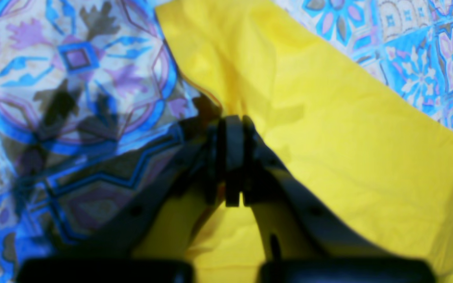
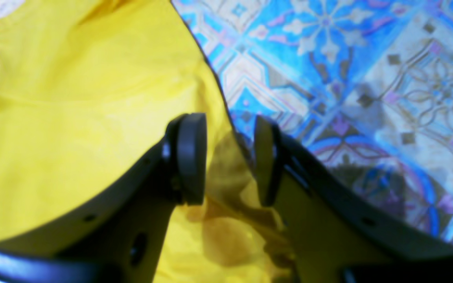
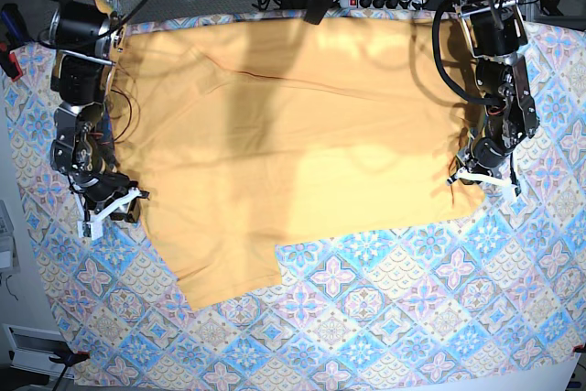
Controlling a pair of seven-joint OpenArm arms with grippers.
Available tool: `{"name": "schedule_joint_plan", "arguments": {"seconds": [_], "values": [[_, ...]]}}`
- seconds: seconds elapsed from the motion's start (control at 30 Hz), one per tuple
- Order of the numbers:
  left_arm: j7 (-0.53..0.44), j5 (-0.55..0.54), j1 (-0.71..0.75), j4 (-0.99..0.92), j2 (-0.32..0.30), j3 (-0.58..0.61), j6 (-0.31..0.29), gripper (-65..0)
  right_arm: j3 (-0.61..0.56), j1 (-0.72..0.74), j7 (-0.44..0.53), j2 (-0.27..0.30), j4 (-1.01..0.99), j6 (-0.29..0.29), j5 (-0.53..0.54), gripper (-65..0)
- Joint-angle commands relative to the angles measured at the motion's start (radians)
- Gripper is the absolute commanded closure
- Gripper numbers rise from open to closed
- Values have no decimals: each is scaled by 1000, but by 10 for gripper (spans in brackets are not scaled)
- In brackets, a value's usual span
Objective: Fold the T-shirt properly
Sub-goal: 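Adjust the right gripper's grip on the side edge near the hem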
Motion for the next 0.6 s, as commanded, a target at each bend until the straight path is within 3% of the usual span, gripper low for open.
{"name": "schedule_joint_plan", "arguments": {"seconds": [0.0, 0.3, 0.57], "values": [[-12, -10, -16, 17, -11, -3, -6, 0, -6, 36, 32, 16, -2, 6, 9, -206], [-12, -11, -5, 17, -11, -4, -6, 0, -116, 85, 126, 16, -175, 6, 9, -206], [-12, -11, -5, 17, -10, -4, -6, 0, -224, 85, 124, 16, -198, 6, 9, -190]]}}
